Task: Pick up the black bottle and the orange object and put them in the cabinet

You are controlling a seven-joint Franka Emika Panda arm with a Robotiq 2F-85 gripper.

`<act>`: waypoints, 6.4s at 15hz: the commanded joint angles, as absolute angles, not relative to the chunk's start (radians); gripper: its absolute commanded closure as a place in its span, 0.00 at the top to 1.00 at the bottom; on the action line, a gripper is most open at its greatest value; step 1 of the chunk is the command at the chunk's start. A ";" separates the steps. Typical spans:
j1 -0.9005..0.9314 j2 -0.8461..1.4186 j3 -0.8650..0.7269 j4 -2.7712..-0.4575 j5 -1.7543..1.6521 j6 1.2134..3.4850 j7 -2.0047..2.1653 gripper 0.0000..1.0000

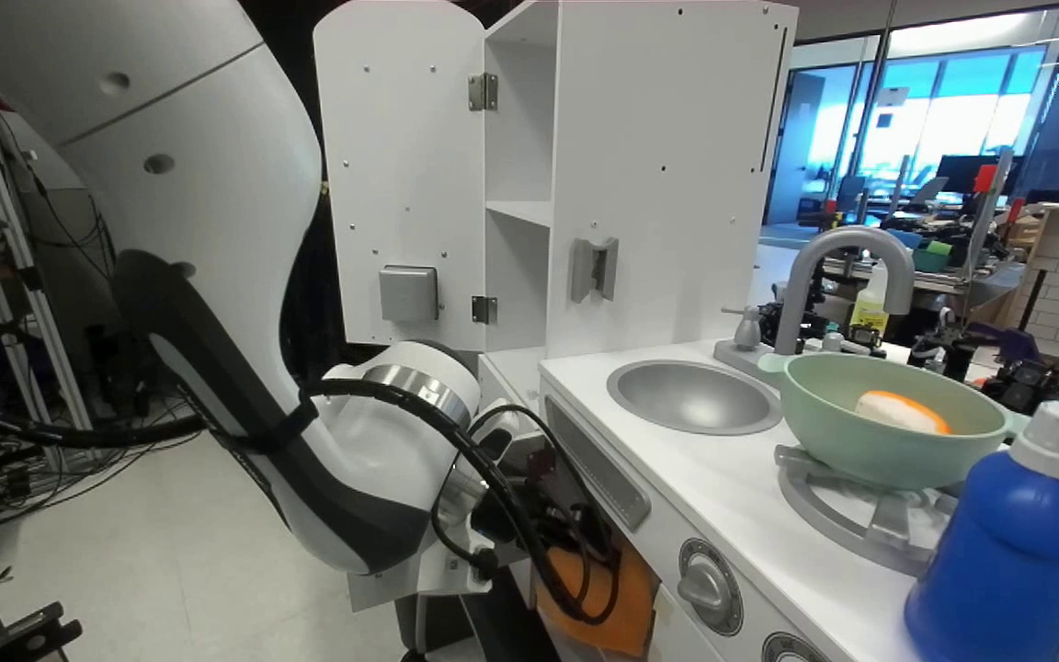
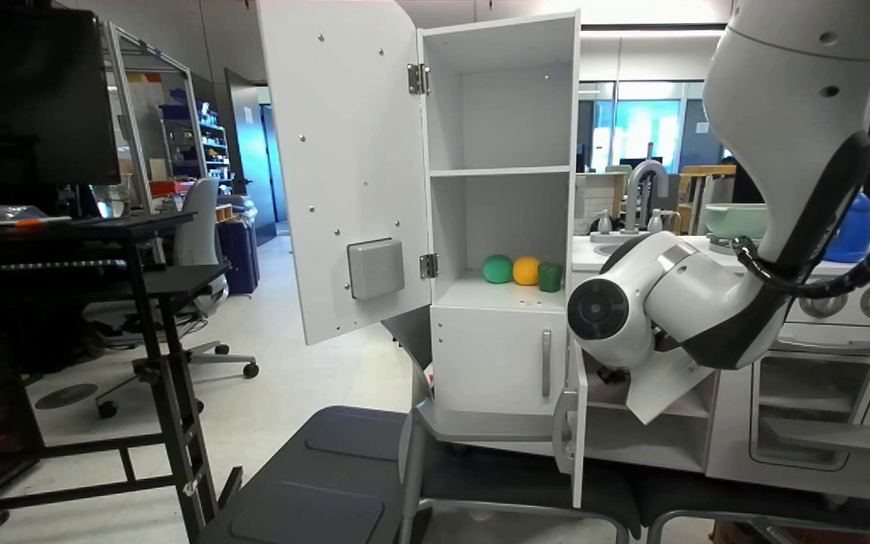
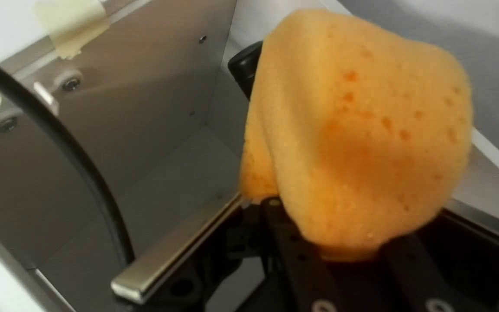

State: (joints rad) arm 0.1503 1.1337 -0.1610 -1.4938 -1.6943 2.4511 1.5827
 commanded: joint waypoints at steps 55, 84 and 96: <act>0.114 1.267 -0.071 -1.341 -1.891 2.363 1.739 1.00; -0.002 0.576 0.177 -2.102 -2.073 2.298 2.018 1.00; 0.011 0.313 0.200 -2.201 -1.253 2.766 1.223 1.00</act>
State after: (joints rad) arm 0.0152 0.3240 0.2088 -2.1648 -1.4382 2.6929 1.4182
